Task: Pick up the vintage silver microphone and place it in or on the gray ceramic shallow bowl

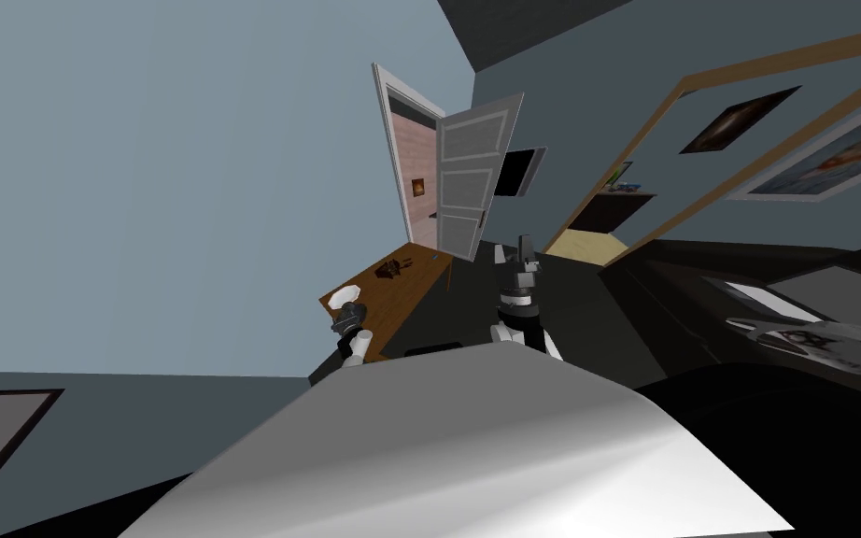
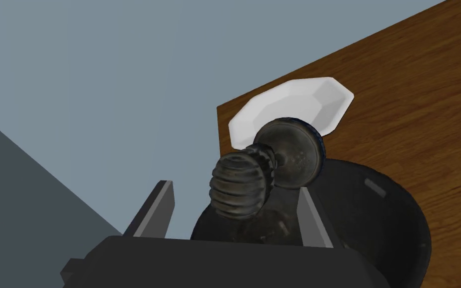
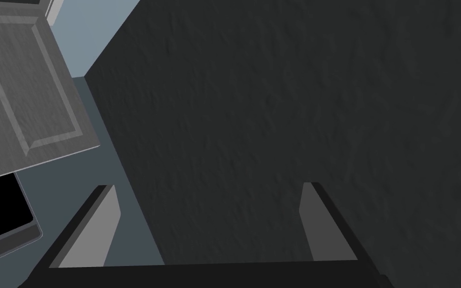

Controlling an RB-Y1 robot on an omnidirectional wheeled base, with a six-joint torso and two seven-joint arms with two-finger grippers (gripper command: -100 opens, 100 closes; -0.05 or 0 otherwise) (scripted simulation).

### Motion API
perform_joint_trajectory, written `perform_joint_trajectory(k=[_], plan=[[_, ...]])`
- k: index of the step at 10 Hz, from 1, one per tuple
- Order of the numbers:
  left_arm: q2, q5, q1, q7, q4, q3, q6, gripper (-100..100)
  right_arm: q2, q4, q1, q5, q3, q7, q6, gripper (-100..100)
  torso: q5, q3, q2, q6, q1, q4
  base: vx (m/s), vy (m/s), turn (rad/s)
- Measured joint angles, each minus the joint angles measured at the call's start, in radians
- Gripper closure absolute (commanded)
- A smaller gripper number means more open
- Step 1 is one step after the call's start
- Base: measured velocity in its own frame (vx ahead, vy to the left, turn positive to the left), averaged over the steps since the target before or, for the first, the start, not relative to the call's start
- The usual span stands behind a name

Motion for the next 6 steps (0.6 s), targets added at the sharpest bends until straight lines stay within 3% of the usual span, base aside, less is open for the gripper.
perform_joint_trajectory(k=[3,4,5,6], plan=[[0.0,0.0,0.0,0.0,0.0,0.0,0.0,-100,0.0,0.0,0.0,0.0,0.0,0.0,0.0,0,-0.001,0.001,0.002,0.0,-0.002,0.0,0.0,0.0,0.0],[0.0,0.0,0.0,0.0,0.0,0.0,0.0,0,0.0,0.0,0.0,0.0,0.0,0.0,0.0,0,0.0,0.001,0.002,0.0,-0.002,0.0,0.0,0.0,0.0],[0.0,0.0,0.0,0.0,0.0,0.0,0.0,-100,0.0,0.0,0.0,0.0,0.0,0.0,0.0,0,0.0,0.001,0.002,0.0,-0.002,0.0,-0.013,-0.041,0.127],[0.012,0.004,-0.022,-0.01,0.007,0.01,0.019,-100,0.0,0.0,0.0,0.0,0.0,0.0,0.0,0,-0.001,0.001,0.002,0.0,-0.004,0.0,-0.03,-0.077,0.123]])
